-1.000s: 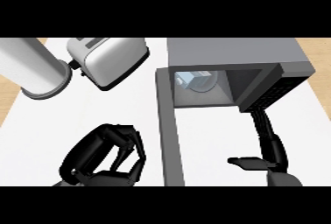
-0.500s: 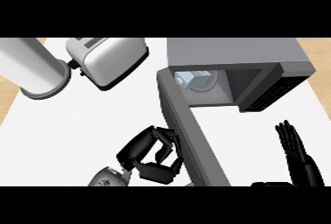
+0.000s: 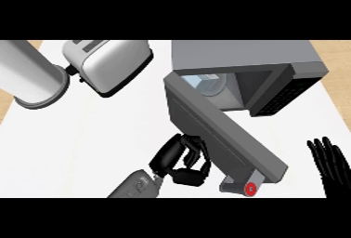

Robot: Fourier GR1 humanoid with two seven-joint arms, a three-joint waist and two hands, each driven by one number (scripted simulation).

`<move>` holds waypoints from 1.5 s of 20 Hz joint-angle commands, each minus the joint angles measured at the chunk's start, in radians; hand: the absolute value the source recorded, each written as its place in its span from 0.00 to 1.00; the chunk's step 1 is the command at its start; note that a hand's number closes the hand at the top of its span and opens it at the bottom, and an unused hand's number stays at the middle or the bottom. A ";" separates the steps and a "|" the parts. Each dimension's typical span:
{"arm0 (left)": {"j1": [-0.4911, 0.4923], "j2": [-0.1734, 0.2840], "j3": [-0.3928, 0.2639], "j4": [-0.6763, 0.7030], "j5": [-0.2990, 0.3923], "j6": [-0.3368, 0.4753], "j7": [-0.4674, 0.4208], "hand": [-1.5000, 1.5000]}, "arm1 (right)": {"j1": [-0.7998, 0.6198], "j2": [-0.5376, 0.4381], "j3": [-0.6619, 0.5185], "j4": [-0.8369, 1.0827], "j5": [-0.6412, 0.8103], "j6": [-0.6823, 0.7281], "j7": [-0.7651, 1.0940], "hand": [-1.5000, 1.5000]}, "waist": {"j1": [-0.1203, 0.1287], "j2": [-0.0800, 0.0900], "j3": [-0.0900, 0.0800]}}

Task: Pick up the milk, place it into the microwave and close the microwave

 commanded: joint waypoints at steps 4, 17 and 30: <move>-0.147 -0.004 -0.178 0.173 0.254 0.149 -0.047 1.00 | 0.023 -0.015 0.005 -0.157 -0.068 0.039 0.084 0.00 | -0.033 0.010 -0.001; -0.295 -0.004 -0.232 0.119 0.538 0.340 -0.091 1.00 | 0.009 -0.116 -0.001 -0.344 -0.177 0.113 0.247 0.00 | -0.120 0.025 -0.004; -0.452 -0.004 -0.192 0.194 0.738 0.566 -0.065 0.00 | -0.108 -0.206 -0.089 -0.376 -0.198 0.102 0.293 0.00 | -0.180 0.047 -0.001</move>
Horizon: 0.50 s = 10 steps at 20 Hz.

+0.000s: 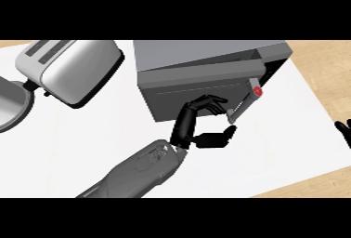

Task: Pick up the milk, place it into the microwave and close the microwave

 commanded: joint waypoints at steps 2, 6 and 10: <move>-0.062 0.000 0.028 0.048 0.073 0.060 0.021 0.00 | -0.086 -0.067 -0.092 -0.044 0.090 -0.059 -0.010 0.00 | -0.030 0.007 -0.002; -0.099 0.000 0.073 0.039 0.133 0.101 0.007 0.00 | -0.126 -0.138 -0.156 -0.040 0.172 -0.080 -0.016 1.00 | -0.034 0.013 -0.001; -0.107 0.000 0.084 0.042 0.176 0.121 -0.022 0.00 | -0.143 -0.153 -0.168 -0.035 0.192 -0.087 -0.024 1.00 | -0.043 0.021 0.000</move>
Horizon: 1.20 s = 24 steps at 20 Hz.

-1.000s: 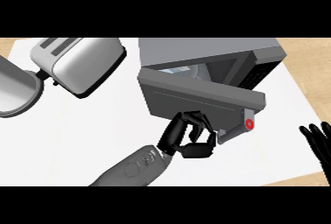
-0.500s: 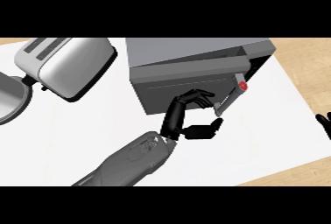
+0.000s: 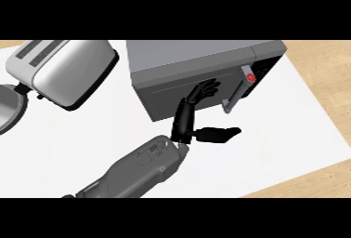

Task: Pick up the milk, place it into the microwave and close the microwave

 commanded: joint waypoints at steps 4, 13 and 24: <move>-0.070 0.000 0.063 0.043 0.088 0.039 -0.030 0.00 | -0.072 -0.035 -0.025 0.010 0.039 -0.030 0.007 1.00 | 0.003 0.022 -0.001; -0.094 0.000 0.053 0.074 0.147 0.032 -0.076 0.00 | -0.122 -0.072 -0.038 0.056 0.050 -0.026 0.018 1.00 | 0.001 0.029 0.002; -0.109 0.000 0.020 0.079 0.191 0.027 -0.119 0.00 | -0.156 0.054 0.046 0.171 -0.179 0.031 0.061 0.00 | 0.018 0.043 0.008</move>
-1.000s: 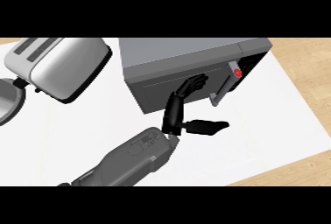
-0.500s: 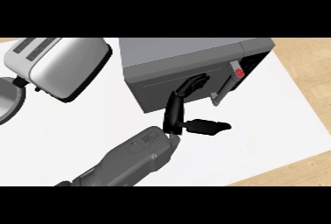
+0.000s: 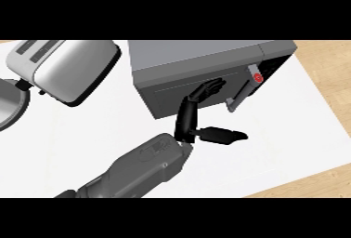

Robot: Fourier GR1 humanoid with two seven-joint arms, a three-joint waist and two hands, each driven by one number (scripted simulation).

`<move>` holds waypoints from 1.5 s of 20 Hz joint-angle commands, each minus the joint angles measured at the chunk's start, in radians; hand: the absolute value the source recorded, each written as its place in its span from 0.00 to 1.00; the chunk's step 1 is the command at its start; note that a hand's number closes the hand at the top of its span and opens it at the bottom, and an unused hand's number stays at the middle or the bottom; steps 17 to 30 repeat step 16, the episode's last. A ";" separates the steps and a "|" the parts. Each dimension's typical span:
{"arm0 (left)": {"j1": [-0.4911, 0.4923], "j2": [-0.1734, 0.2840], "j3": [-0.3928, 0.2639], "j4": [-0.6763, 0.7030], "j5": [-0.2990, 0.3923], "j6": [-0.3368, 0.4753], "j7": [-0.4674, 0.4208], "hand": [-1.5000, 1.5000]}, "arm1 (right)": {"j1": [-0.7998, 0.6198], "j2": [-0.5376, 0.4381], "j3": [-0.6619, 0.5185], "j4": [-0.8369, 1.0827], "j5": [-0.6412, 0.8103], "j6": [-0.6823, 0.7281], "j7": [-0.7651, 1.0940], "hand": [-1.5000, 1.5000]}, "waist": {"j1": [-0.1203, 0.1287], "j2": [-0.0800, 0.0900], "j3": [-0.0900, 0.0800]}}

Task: Pick up the milk, place it into the microwave and close the microwave

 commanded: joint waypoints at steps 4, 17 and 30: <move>-0.065 0.001 0.064 0.083 0.051 0.010 -0.017 0.00 | -0.022 0.033 0.029 0.091 -0.150 0.061 0.047 0.00 | -0.005 0.010 -0.003; -0.072 0.001 0.057 0.107 0.097 0.007 -0.064 0.00 | -0.099 -0.027 0.000 0.201 -0.269 0.138 0.087 0.00 | -0.017 0.010 -0.003; -0.072 0.001 0.057 0.107 0.097 0.007 -0.064 0.00 | -0.099 -0.027 0.000 0.201 -0.269 0.138 0.087 0.00 | -0.017 0.010 -0.003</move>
